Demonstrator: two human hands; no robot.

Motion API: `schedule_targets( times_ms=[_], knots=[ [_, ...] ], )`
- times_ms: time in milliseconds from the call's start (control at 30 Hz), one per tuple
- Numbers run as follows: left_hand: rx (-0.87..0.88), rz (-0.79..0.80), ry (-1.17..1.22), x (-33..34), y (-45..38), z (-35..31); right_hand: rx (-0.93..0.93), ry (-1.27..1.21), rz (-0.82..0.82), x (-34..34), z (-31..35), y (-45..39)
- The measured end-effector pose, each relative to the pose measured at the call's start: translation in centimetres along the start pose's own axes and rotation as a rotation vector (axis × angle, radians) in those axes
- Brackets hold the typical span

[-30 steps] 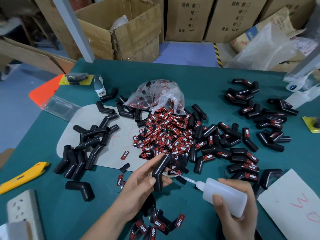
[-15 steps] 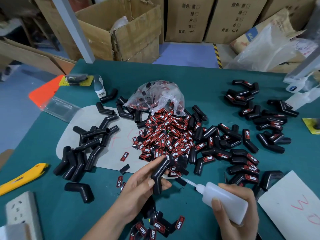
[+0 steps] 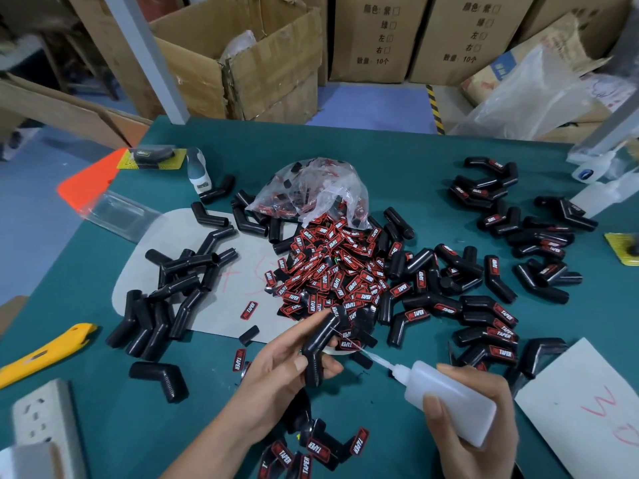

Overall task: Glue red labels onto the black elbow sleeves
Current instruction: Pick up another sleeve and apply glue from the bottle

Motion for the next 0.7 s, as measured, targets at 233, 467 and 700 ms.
schedule_targets(
  times_ms=[233, 467, 700],
  knots=[
    [0.001, 0.010, -0.027, -0.11, 0.06, 0.03, 0.012, -0.008, 0.010, 0.04, 0.12, -0.16],
    [0.004, 0.005, -0.041, -0.05, -0.06, -0.03, 0.007, -0.021, 0.027, 0.03, 0.11, -0.30],
    [0.015, 0.006, -0.059, -0.15, -0.01, -0.03, 0.004, -0.019, 0.023, -0.02, -0.05, -0.22]
  ],
)
Point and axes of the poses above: each hand's wrist, its own y-axis away from the middle knuckle, its own x-axis out of the palm, z = x × y, the point moved 3 cm from there along -y, towards the middle knuckle, and after that the axes turned 11 degrees about y, right-handed, at the moved point
